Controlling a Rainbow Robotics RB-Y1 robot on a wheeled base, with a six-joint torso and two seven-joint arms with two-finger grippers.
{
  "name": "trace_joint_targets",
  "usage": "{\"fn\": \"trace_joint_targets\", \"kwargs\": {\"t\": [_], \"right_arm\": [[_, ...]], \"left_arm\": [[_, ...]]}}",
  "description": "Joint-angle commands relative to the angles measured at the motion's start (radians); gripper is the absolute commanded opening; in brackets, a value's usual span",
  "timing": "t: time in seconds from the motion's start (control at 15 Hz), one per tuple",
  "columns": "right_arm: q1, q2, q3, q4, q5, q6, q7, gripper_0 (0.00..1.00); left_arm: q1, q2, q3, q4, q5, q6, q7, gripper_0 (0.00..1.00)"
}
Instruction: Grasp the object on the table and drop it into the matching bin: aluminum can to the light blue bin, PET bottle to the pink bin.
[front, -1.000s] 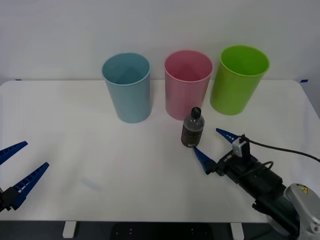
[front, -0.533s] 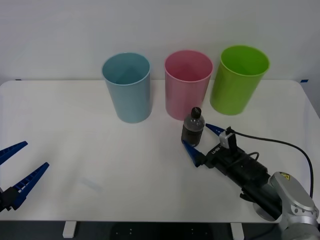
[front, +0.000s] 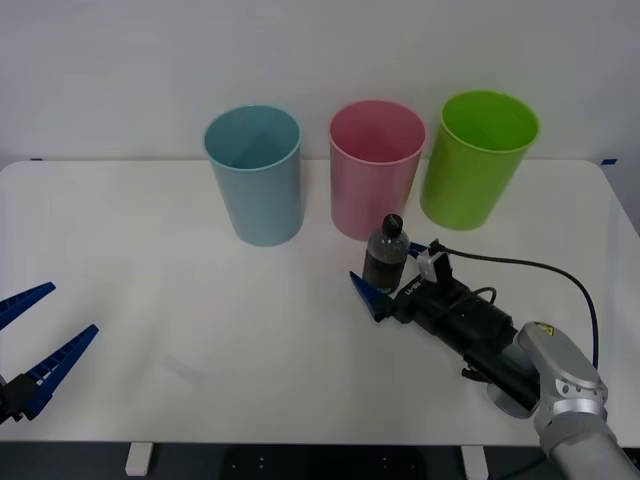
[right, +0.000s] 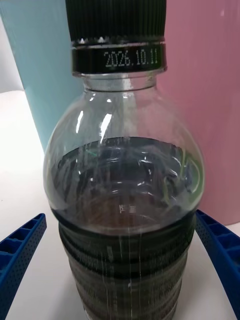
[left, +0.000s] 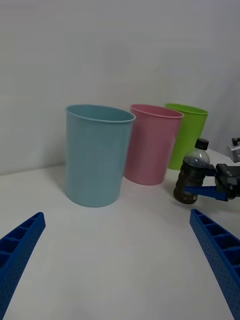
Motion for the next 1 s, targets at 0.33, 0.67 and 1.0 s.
{"fn": "trace_joint_targets", "kwargs": {"t": [0.33,0.67,1.0], "right_arm": [[-0.002,0.0,0.003,0.002,-0.011,0.0,0.005,0.56],[-0.002,-0.002,0.011,0.002,-0.029,0.009,0.005,0.0],[-0.002,-0.006,0.019,-0.01,-0.043,0.017,0.001,0.0]], "left_arm": [[0.0,0.0,0.0,0.0,0.0,0.0,0.0,1.0],[0.0,0.0,0.0,0.0,0.0,0.0,0.0,1.0],[0.0,0.0,0.0,0.0,0.0,0.0,0.0,1.0]]}}
